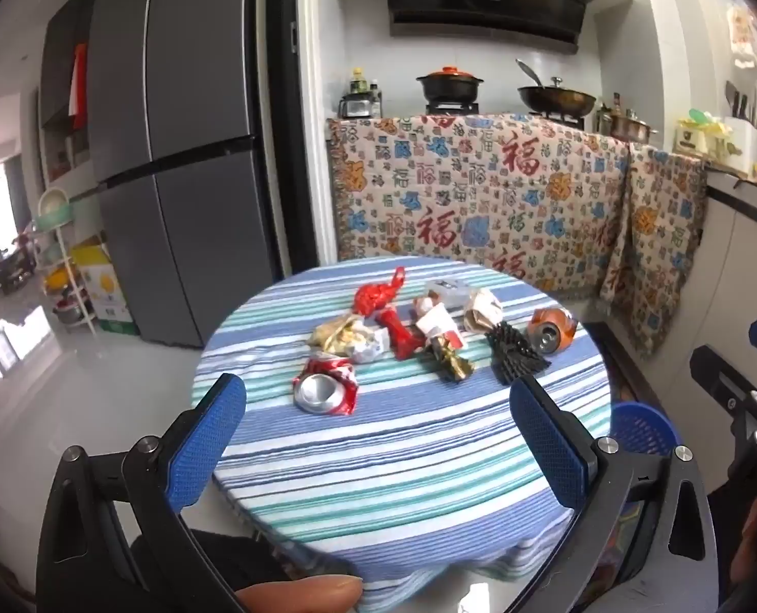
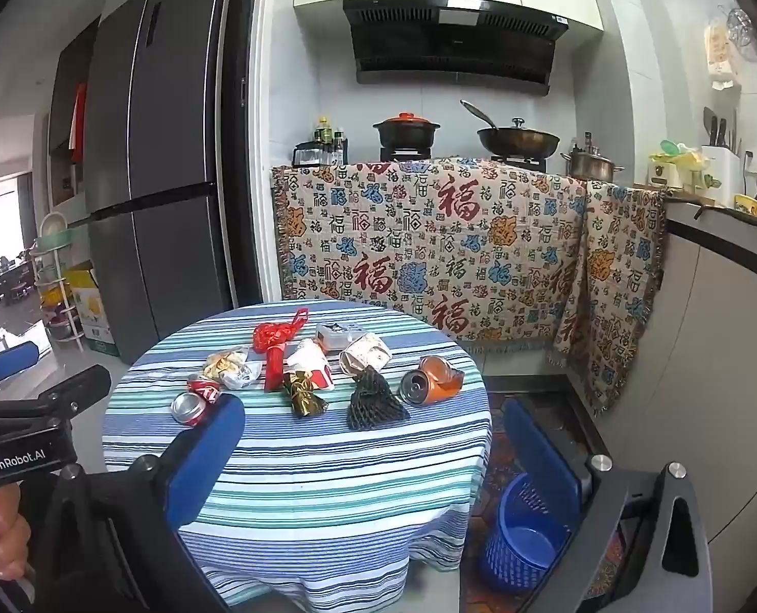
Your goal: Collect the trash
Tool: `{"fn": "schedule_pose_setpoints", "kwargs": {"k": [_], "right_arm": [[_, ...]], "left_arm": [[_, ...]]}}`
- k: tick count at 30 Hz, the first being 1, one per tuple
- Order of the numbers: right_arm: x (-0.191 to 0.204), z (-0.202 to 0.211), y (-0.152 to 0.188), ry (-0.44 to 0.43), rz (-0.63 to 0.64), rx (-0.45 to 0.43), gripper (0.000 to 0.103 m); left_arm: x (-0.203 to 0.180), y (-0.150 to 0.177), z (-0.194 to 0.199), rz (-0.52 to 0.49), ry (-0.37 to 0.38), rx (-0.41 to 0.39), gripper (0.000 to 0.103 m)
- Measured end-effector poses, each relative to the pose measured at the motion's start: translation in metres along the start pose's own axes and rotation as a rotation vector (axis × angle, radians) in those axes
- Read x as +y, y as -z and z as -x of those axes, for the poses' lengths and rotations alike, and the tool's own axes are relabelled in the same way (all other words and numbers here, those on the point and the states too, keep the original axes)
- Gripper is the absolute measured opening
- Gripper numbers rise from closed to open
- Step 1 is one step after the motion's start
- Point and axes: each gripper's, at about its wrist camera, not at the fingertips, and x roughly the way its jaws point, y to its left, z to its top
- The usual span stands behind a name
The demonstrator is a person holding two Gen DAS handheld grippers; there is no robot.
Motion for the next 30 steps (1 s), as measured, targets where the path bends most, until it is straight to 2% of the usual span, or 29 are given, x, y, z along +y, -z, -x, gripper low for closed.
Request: {"fn": "schedule_pose_setpoints", "kwargs": {"k": [9,12,30], "right_arm": [[-0.001,0.000,0.001,-0.015,0.025,0.009,0.103],[-0.007,0.008,0.002,0.022,0.017,-0.010,0.103],[-0.003,0.001,0.003,0.032,0.026,-0.004,0.103]], "left_arm": [[0.001,0.003,-0.002,0.010,0.019,0.016,0.103],[-0.002,0.001,-0.001,0.005,0.015,0.024,0.103],[-0.004,0.009,-0.006,0.006,0.021,0.043,0.103]]}}
